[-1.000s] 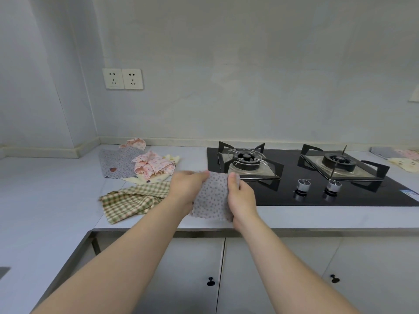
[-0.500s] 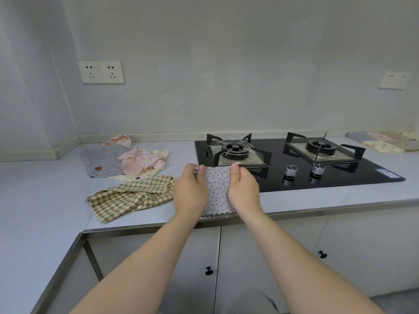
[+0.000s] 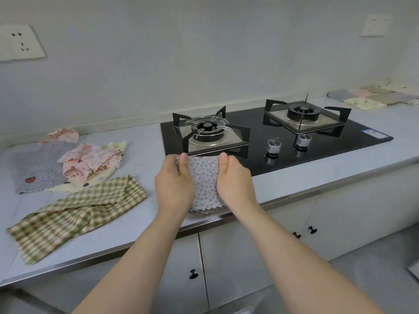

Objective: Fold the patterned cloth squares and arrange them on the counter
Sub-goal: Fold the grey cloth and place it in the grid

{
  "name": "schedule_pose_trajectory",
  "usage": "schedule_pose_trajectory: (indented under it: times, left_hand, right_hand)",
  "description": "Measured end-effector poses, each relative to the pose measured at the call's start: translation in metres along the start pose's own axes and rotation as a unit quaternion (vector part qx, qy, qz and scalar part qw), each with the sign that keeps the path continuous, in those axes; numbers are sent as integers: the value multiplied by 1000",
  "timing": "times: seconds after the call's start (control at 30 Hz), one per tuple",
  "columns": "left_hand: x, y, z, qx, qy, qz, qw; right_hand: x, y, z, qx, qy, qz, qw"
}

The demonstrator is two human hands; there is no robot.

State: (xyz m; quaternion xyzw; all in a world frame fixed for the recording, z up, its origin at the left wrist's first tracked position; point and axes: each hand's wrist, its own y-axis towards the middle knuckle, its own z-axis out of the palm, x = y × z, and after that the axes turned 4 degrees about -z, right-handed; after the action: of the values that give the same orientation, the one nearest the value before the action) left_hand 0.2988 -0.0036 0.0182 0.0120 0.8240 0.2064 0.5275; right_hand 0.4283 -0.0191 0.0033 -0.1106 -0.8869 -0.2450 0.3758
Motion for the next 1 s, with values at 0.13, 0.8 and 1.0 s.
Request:
schedule_pose_trajectory:
  times: [0.13,0.8,1.0]
  left_hand:
    - [-21,22,42,42,9,15,999]
    - [-425,-38,245,346,68,161,922]
    - [-460,-88,303,397,57,143,905]
  right_hand:
    - [-25,35,-14,-15,-4,42,999]
    - [-96,117,-423,-187,146,347,907]
    - [-150,106,-477,-245,118,374,887]
